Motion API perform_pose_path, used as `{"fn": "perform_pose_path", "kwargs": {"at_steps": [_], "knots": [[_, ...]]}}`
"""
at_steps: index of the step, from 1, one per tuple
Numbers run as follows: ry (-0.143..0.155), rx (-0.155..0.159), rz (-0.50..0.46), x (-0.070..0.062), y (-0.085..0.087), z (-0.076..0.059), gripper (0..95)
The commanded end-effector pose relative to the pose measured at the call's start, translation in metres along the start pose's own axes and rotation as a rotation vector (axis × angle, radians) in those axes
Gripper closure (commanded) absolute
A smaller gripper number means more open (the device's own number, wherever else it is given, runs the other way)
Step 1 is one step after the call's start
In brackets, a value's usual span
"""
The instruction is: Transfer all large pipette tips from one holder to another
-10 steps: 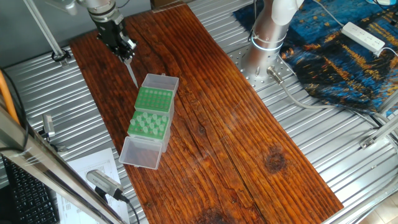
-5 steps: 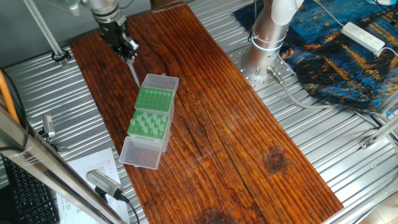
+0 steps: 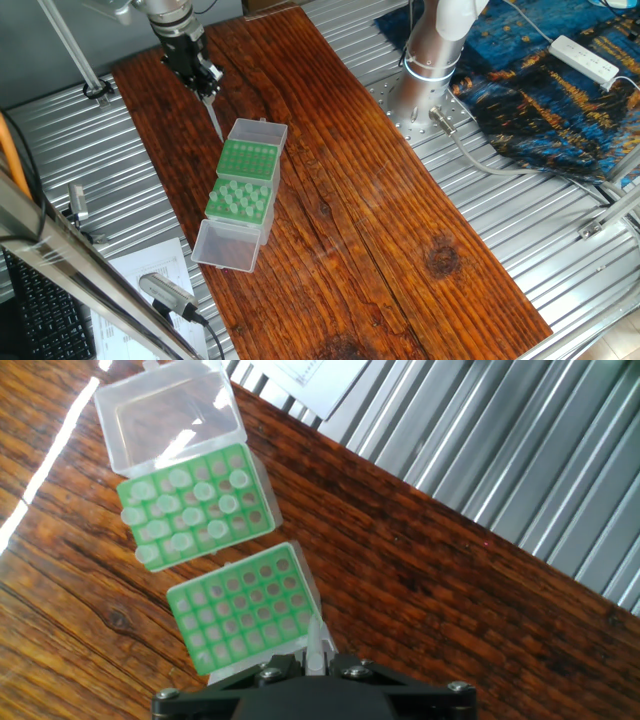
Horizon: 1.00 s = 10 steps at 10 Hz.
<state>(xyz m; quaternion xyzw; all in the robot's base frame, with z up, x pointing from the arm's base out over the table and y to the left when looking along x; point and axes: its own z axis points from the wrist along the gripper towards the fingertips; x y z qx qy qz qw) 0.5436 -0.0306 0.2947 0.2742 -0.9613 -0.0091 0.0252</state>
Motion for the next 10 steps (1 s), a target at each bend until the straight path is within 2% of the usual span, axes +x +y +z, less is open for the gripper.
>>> {"fn": "perform_pose_path", "kwargs": {"at_steps": [1,4,10], "knots": [[-0.004,0.002,-0.001,0.0035,0.0014,0.0023,95.0],[-0.004,0.003,0.000,0.0066,0.0036,0.0056,95.0],[-0.008,0.002,0.002,0.0036,0.0047,0.0089,95.0]]}}
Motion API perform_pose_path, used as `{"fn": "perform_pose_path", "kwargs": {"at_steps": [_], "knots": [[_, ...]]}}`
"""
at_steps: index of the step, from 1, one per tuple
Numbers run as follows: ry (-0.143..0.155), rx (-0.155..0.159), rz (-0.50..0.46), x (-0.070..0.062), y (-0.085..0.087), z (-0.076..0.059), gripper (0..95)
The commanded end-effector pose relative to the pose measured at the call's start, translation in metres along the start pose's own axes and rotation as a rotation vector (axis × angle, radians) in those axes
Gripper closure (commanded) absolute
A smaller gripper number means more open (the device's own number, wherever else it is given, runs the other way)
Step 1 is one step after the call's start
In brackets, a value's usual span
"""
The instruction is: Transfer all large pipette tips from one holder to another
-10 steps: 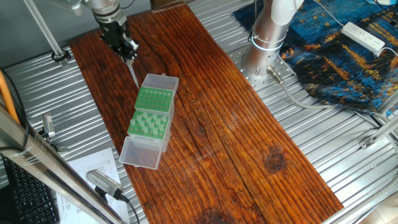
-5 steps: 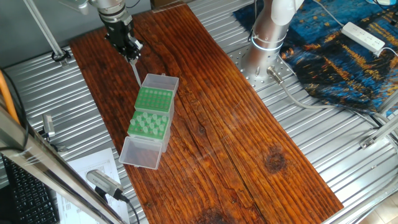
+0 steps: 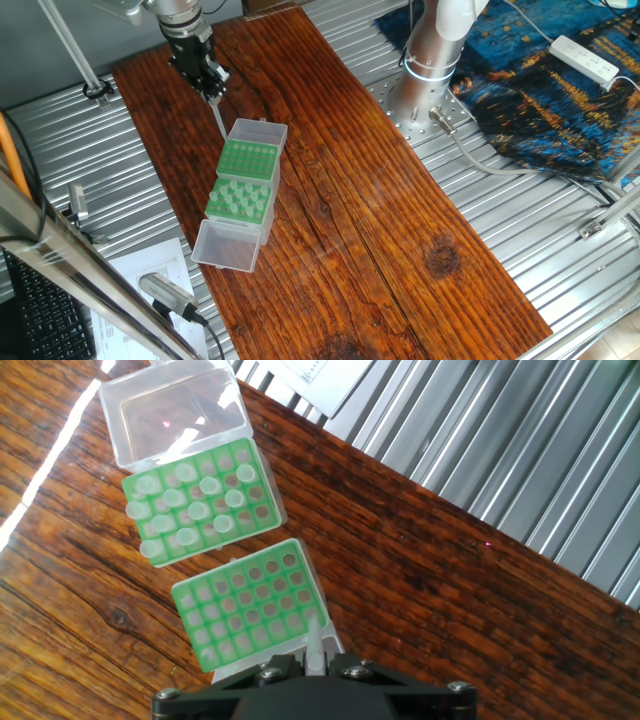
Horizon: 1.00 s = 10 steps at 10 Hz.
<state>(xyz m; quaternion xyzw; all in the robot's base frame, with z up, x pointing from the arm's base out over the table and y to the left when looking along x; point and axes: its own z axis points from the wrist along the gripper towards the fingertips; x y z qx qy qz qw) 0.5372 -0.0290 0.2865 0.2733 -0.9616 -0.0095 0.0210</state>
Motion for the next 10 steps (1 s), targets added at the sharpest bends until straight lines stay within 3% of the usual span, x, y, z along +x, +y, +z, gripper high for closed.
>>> {"fn": "perform_pose_path", "kwargs": {"at_steps": [1,9,10], "knots": [[-0.001,0.000,0.001,-0.0004,0.0009,0.0016,95.0],[-0.003,-0.001,0.003,-0.0001,0.0031,0.0062,95.0],[-0.003,-0.001,0.003,-0.0002,0.0031,0.0062,76.0]]}}
